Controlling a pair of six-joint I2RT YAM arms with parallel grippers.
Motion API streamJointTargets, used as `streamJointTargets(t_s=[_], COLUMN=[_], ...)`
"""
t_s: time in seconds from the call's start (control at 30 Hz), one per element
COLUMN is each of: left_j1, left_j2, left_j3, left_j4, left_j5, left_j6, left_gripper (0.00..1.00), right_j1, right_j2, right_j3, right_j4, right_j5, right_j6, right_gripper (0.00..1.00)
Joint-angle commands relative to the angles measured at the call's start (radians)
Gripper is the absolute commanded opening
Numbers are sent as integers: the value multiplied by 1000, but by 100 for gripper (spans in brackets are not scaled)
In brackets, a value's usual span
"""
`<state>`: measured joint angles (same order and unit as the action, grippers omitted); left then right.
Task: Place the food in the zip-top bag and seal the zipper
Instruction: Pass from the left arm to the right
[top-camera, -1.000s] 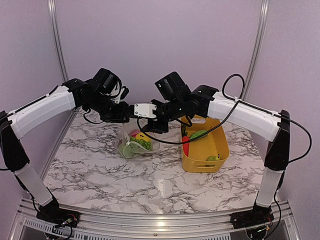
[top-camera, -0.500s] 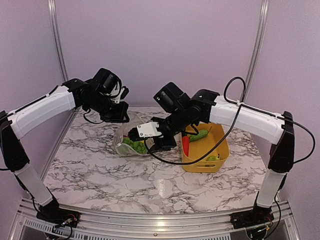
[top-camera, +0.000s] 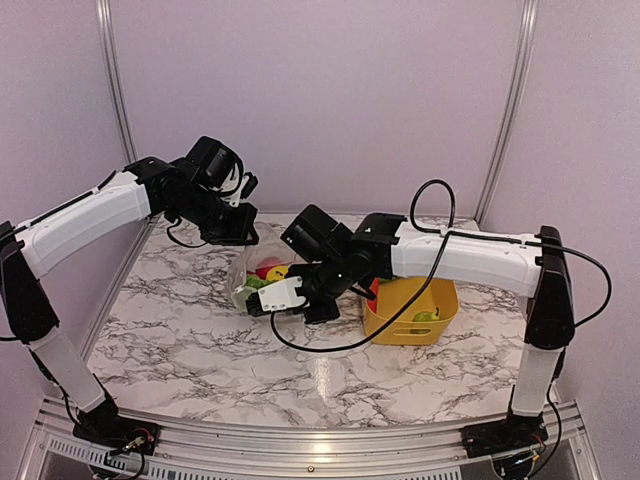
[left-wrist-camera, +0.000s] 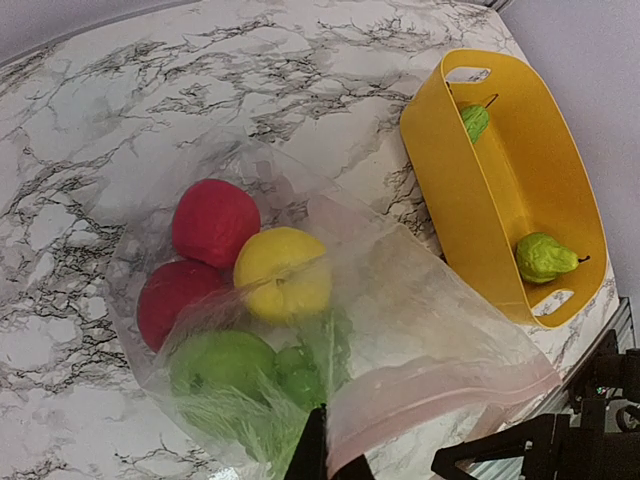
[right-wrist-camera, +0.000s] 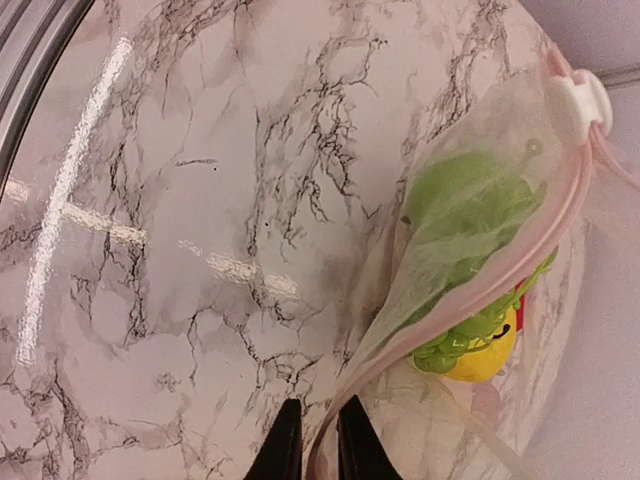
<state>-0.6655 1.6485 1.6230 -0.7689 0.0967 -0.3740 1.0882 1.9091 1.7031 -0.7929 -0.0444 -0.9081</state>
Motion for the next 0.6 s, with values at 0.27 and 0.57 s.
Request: streamJointTargets(t_s=[0.27,0.57], left_j1=[3,3], left_j2=[-31,-17], left_j3=[-2,21], left_j4=[-116,-188], left_j5=[-135,-170], left_j6=[66,80], left_gripper=[29,0], right_j1=[-1,-1], right_j2=[-56,-78], right_j3=[127,107], right_j4=[15,15], right_j5=[9,39], right_j6=[3,3], right_gripper=[0,0])
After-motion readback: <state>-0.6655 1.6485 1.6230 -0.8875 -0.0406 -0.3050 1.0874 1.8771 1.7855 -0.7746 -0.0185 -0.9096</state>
